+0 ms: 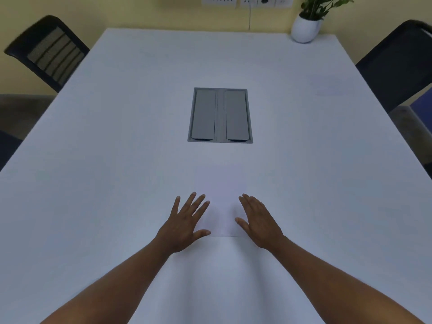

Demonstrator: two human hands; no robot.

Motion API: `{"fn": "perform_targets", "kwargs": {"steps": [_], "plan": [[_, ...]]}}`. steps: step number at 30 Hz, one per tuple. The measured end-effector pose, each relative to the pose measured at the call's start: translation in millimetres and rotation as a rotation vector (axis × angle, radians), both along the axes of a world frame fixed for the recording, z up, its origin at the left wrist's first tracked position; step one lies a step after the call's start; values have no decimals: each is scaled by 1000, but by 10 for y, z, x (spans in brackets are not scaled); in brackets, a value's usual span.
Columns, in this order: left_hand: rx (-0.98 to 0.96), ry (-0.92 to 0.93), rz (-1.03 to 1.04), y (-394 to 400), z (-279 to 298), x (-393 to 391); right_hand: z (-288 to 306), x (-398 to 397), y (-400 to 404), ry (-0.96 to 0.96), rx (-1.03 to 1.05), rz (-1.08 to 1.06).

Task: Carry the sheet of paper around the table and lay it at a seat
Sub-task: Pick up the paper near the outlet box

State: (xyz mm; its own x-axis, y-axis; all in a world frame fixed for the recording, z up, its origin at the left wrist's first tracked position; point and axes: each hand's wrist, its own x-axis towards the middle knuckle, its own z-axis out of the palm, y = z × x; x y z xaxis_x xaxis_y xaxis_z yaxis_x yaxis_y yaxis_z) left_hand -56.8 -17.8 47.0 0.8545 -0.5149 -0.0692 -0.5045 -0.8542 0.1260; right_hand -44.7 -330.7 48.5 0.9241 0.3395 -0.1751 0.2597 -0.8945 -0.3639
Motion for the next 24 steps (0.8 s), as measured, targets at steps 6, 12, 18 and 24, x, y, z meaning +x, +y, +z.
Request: {"fn": "perform_targets", "kwargs": {"steps": [6, 12, 18, 24], "plan": [[-54, 105, -45, 155, -244, 375, -59, 510, 73, 114, 27, 17], [-93, 129, -147, 247, -516, 718, -298, 1131, 114, 86, 13, -62], [-151, 132, -177, 264, -763, 883, -533, 1595, 115, 40, -9, -104], [-226, 97, -149, 251, -920, 847, -718, 1725, 142, -11, -58, -111]]}}
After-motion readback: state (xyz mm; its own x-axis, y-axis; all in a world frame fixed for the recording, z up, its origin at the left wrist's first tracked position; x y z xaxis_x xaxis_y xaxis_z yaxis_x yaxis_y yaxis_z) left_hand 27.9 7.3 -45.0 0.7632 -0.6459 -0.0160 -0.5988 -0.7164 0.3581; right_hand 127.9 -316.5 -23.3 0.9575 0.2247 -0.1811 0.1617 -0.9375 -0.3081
